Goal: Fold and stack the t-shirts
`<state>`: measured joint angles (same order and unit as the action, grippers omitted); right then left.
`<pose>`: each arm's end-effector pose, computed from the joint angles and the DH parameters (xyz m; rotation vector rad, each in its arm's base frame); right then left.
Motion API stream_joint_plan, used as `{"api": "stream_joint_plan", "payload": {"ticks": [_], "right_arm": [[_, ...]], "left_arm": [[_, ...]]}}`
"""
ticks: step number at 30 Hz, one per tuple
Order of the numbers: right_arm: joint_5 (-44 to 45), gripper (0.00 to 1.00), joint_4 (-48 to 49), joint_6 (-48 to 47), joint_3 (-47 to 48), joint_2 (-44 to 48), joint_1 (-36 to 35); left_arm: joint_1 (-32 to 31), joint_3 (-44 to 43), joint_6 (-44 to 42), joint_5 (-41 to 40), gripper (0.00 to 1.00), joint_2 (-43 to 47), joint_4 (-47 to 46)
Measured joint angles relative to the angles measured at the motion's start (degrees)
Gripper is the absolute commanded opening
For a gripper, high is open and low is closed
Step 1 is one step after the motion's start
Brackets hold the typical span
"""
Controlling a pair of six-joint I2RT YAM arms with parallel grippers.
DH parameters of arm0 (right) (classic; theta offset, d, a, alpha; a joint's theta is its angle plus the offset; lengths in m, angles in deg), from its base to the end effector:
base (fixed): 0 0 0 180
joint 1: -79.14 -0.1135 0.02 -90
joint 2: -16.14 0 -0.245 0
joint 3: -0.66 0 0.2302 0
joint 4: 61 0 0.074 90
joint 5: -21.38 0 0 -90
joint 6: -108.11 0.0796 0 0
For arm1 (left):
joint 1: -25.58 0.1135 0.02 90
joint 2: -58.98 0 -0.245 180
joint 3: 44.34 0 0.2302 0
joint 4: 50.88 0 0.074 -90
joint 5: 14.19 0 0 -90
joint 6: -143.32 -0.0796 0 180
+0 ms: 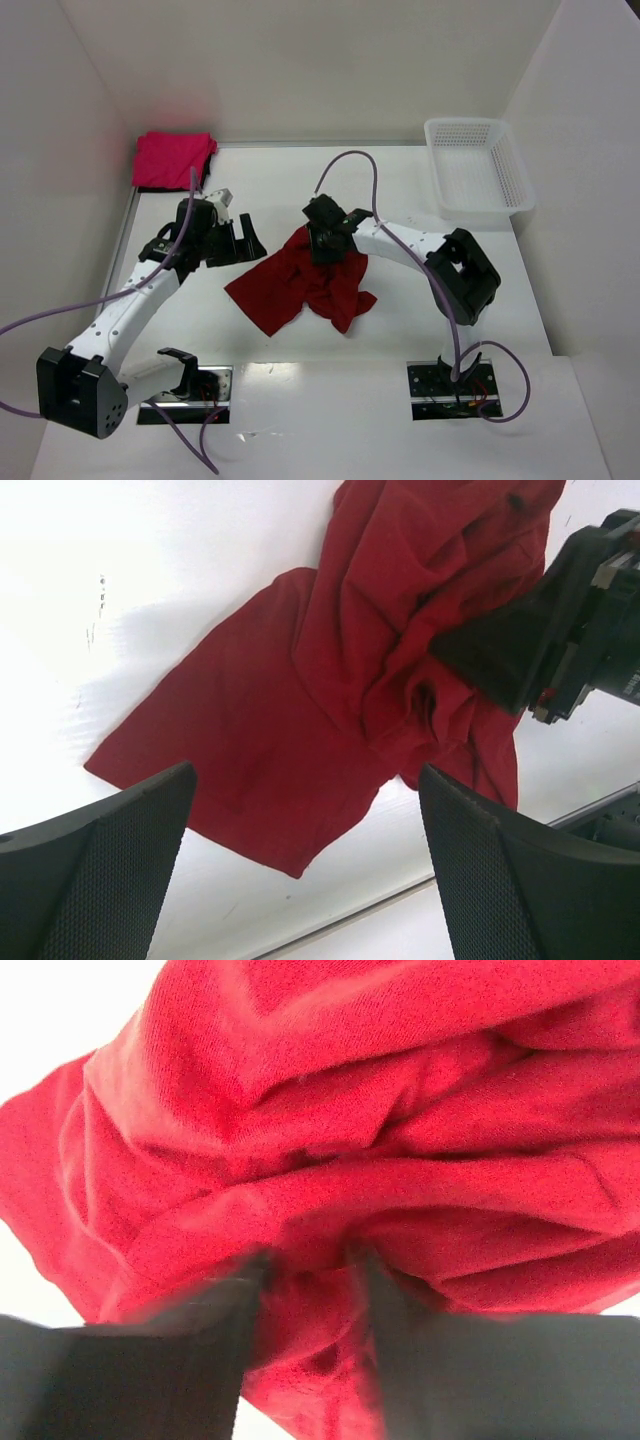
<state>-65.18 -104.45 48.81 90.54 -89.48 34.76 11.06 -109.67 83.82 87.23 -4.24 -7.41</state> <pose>0.2793 0.2667 0.1552 -0.2942 2.6374 0.3823 0.2417 -0.0789 0.2402 -0.2220 2.3476 -0.6252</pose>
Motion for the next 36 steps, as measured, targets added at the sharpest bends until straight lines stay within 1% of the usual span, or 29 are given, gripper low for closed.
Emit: {"api": "stream_joint_plan", "payload": {"ticks": [1,2,3,5,6,8,9,12,16,19,21,22,24,28,31,34,35,36], "right_arm": [[0.6,0.16,-0.1,0.0,0.2,0.0,0.0],[1.4,0.06,-0.2,0.6,0.7,0.1,0.0],[2.2,0.0,-0.3,0.8,1.3,0.3,0.0],[3.8,0.0,-1.4,0.6,3.1,0.8,0.0],[5.5,0.0,-3.4,0.3,7.2,1.4,0.0],[6.4,0.0,-3.5,0.0,9.7,2.2,0.0],[7.4,0.0,-5.1,-0.7,14.1,2.8,0.2],[8.5,0.0,-5.9,-1.7,23.1,4.3,0.4],[8.6,0.0,-6.0,-2.4,30.1,9.2,0.4],[9.0,0.0,-6.3,-2.8,32.5,12.1,0.4],[11.1,0.0,-7.4,-3.2,33.1,13.9,0.4],[11.6,0.0,-7.7,-3.2,33.1,14.1,0.5],[13.4,0.0,-9.3,-3.4,33.1,14.8,1.1],[14.8,0.0,-11.2,-3.4,33.1,16.8,3.4],[16.0,0.0,-11.8,-3.4,33.1,19.5,3.9],[16.9,0.0,-13.0,-3.8,33.7,21.9,3.9],[17.4,0.0,-13.5,-4.0,34.1,22.8,3.9],[17.8,0.0,-13.8,-4.2,34.4,23.3,3.9]], "left_arm": [[0.0,0.0,0.0,0.0,0.99,0.0,0.0],[0.0,0.0,0.0,0.1,0.99,0.0,0.0],[0.0,0.0,0.0,0.2,0.99,0.0,-0.1],[0.0,0.0,0.0,0.9,0.99,0.0,-0.3],[0.0,0.0,-0.2,1.9,0.99,-0.1,-0.7],[0.0,0.0,-0.5,4.3,0.99,-0.9,-2.1],[0.0,0.0,-0.7,6.0,0.99,-1.7,-2.9],[-0.4,-0.1,-2.4,9.9,0.99,-6.3,-5.1],[-1.9,-0.1,-4.5,12.7,0.99,-10.7,-7.6],[-3.7,-0.8,-6.4,12.7,0.99,-11.9,-9.9],[-5.0,-3.8,-8.2,11.3,0.99,-14.5,-9.9],[-6.3,-6.8,-9.7,9.9,0.99,-17.5,-10.0],[-9.2,-9.5,-11.5,6.8,0.99,-21.5,-9.9],[-14.1,-10.3,-13.4,3.7,0.99,-27.1,-9.1],[-15.5,-10.3,-13.9,2.2,0.99,-29.9,-8.9],[-15.8,-10.5,-13.7,-0.8,0.94,-32.2,-9.1],[-15.8,-10.7,-13.5,-1.9,0.84,-33.1,-9.1],[-15.8,-10.9,-13.3,-3.1,0.71,-34.0,-9.2]]}}
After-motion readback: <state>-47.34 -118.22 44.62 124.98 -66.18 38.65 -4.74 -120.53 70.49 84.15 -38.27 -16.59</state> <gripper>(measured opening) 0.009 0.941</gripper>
